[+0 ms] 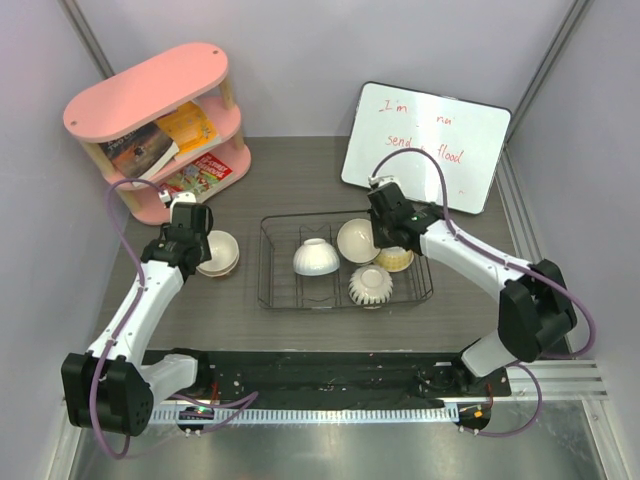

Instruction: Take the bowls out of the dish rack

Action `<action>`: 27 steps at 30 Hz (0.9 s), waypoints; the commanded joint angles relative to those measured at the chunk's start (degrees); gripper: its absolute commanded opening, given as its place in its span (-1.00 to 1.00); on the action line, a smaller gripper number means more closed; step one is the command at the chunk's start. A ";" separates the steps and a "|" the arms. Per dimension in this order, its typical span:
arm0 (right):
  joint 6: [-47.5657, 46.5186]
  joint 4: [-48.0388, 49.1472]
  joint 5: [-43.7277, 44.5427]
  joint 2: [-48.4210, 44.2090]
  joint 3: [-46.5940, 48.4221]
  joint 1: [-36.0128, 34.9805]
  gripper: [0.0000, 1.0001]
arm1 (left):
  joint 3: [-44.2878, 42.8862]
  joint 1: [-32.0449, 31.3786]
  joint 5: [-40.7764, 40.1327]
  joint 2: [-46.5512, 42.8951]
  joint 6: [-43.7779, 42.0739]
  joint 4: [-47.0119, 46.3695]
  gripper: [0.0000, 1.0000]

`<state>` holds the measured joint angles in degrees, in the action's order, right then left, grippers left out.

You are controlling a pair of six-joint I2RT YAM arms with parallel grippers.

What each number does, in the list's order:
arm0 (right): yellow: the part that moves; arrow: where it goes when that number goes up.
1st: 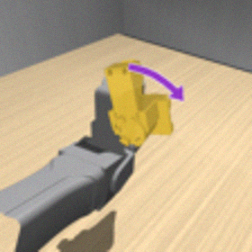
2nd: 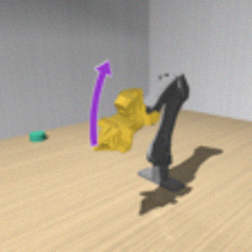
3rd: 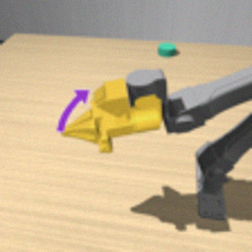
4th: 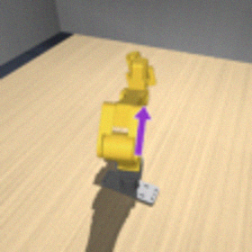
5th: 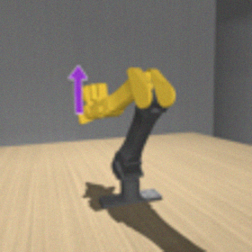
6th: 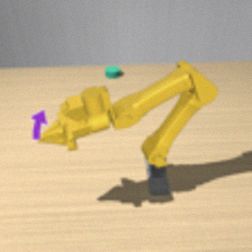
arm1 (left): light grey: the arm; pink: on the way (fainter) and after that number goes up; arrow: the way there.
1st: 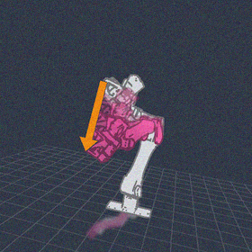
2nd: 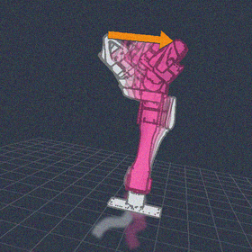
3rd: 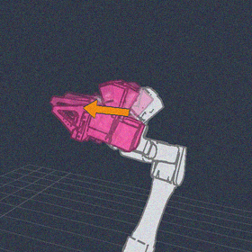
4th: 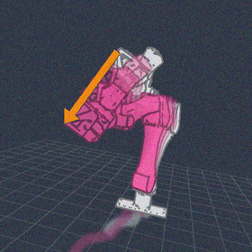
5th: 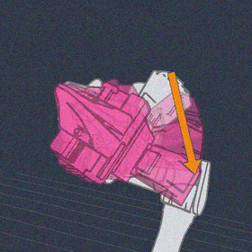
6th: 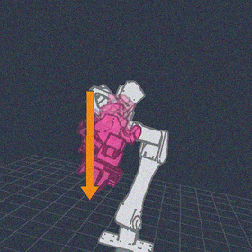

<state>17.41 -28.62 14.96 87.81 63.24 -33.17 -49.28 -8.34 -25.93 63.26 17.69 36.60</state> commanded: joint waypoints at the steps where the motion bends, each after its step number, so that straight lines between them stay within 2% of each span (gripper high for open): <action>1: 0.34 2.52 -4.23 -8.18 4.78 -0.49 -0.98 | -1.61 0.08 -1.66 -0.16 -0.20 -1.62 -0.09; 4: 1.05 1.29 -8.62 -9.32 8.03 -1.02 -0.98 | -1.79 0.08 -2.37 -0.51 0.41 -1.36 -0.08; 8: 1.14 -0.38 -9.77 -8.19 14.78 -4.00 -0.98 | -1.35 0.08 -0.87 -2.35 1.29 -1.44 -0.08; 11: 0.87 -0.73 -10.04 -4.94 19.52 -7.33 -0.98 | -0.74 0.34 -3.15 -4.64 2.34 -2.06 -0.03; 13: 0.52 -1.26 -10.30 -0.90 22.52 -9.19 -0.98 | -0.21 0.86 -4.12 -6.48 2.87 -2.50 0.07; 18: -0.09 -1.70 -11.09 8.76 34.65 -14.81 -0.98 | 0.32 2.45 -8.24 -8.77 3.66 -2.15 0.18; 21: -0.80 -2.66 -13.20 16.84 42.73 -16.48 -0.98 | 0.15 3.50 -12.19 -10.17 5.24 -1.09 0.19; 27: -1.41 -5.21 -14.26 29.60 57.42 -19.65 -0.98 | 2.60 3.86 -17.83 -19.75 5.77 -3.81 0.18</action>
<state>16.23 -34.83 2.87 114.80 110.74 -51.16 -48.14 -4.89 -37.32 50.00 22.22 36.16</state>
